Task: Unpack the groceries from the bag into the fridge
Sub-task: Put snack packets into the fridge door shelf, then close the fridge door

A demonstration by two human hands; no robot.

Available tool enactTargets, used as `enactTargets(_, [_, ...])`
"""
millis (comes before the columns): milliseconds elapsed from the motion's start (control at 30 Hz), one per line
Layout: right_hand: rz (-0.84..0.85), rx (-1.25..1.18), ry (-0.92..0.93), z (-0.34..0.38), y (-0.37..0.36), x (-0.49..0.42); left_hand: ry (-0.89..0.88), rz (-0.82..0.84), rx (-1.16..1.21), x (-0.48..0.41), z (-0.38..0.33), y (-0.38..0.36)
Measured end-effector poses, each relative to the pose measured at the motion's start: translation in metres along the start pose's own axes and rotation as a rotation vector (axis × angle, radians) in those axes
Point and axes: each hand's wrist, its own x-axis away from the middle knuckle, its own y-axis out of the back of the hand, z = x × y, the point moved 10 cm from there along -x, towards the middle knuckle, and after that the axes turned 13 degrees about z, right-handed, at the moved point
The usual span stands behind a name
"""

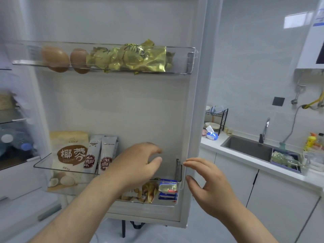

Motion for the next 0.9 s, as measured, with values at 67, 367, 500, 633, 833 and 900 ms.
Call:
enactTargets(67, [-0.015, 0.033, 0.02, 0.001, 0.003, -0.003, -0.002, -0.083, -0.057, 0.009, 0.002, 0.001])
enactTargets(367, [-0.107, 0.029, 0.15, -0.003, 0.017, -0.022, 0.073, -0.177, -0.139, 0.028, 0.008, -0.014])
enactTargets(500, [-0.123, 0.019, 0.215, -0.01, 0.025, -0.027, 0.13, -0.215, -0.149, 0.031, 0.003, -0.017])
enactTargets(633, [-0.143, -0.016, 0.292, -0.02, 0.038, -0.03, 0.194, -0.323, -0.175, 0.036, -0.009, -0.009])
enactTargets(833, [-0.115, -0.013, 0.379, -0.04, 0.052, -0.049, 0.337, -0.453, -0.218, 0.046, -0.03, 0.001])
enactTargets(900, [-0.096, -0.022, 0.374, -0.048, 0.056, -0.059, 0.383, -0.483, -0.219, 0.051, -0.036, 0.001])
